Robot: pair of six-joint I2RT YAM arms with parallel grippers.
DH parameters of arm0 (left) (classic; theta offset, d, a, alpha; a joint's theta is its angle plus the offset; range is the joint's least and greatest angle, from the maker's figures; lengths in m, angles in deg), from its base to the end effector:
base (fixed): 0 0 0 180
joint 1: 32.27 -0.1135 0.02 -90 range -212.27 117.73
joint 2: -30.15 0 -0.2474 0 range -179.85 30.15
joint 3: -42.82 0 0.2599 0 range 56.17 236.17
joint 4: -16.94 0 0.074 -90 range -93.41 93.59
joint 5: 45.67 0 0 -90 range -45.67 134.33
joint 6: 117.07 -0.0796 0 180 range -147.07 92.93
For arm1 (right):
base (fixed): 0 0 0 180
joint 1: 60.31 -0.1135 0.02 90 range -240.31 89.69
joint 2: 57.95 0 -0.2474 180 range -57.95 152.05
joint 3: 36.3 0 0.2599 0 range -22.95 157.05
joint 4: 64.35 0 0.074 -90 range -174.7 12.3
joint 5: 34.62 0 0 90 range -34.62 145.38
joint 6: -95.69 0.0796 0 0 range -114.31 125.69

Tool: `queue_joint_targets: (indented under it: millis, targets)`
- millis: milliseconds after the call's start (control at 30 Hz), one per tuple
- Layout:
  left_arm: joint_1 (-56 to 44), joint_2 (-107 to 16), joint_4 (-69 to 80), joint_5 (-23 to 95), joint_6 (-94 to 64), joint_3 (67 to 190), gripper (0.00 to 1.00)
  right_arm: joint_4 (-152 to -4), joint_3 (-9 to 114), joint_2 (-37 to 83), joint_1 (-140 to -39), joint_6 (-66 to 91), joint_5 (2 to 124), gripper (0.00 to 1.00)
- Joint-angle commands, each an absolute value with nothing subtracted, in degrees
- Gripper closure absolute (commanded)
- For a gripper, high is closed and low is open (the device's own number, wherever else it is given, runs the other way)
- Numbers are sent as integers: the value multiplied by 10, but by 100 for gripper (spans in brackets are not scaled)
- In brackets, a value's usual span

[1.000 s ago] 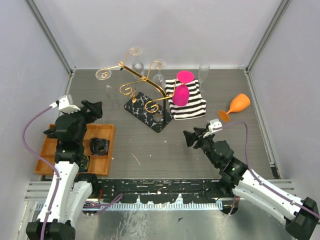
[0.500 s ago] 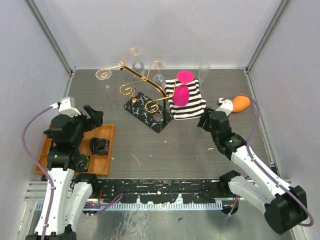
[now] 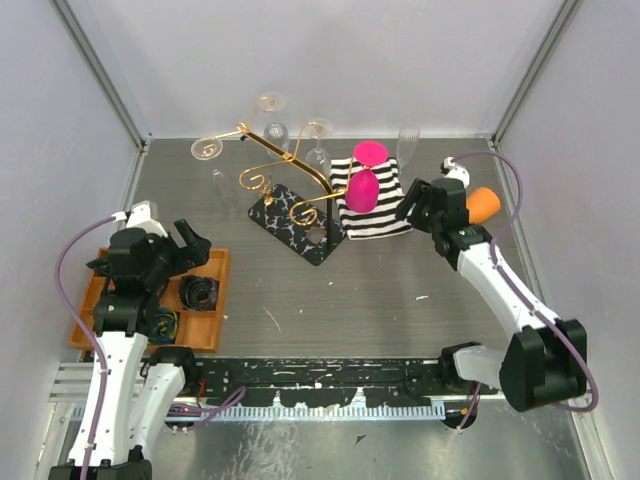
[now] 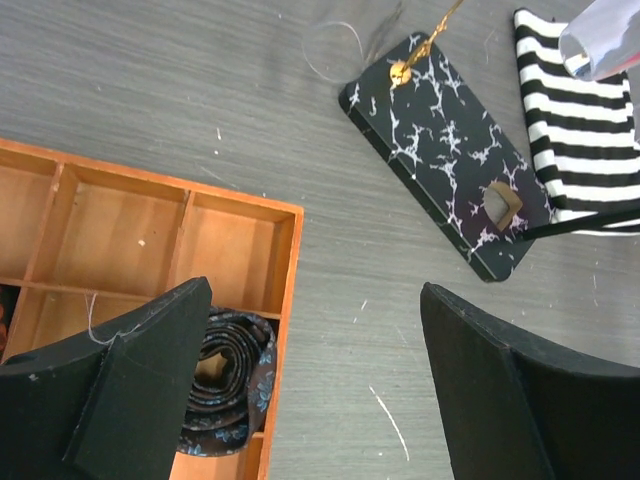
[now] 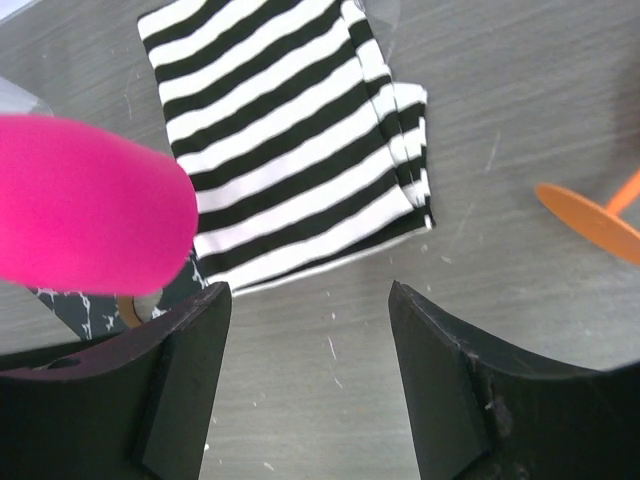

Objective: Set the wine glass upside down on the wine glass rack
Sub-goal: Pick up the wine glass at the center of the board.

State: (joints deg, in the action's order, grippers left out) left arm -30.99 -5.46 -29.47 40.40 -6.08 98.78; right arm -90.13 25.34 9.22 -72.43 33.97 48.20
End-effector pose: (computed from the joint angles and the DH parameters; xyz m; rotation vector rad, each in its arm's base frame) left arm 0.2002 -0.0099 0.2805 -0.3059 2.0157 -0.3143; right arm 0.3085 0.0561 0.2370 0.3728 2.0929 0.2873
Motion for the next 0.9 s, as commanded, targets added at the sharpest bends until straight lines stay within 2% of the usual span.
queue_joint_targets:
  millis: [0, 167, 533, 867]
  targets:
    - [-308, -65, -314, 375, -68, 1004, 8, -871, 330, 155, -711, 323, 508, 29]
    - [-308, -77, -315, 361, -69, 1004, 8, -794, 344, 228, -710, 275, 515, 28]
    - [-308, -76, -312, 349, -69, 999, 8, -395, 270, 367, -710, 203, 515, 30]
    - [-308, -74, -306, 341, -73, 997, 7, -319, 310, 469, -710, 175, 493, 30]
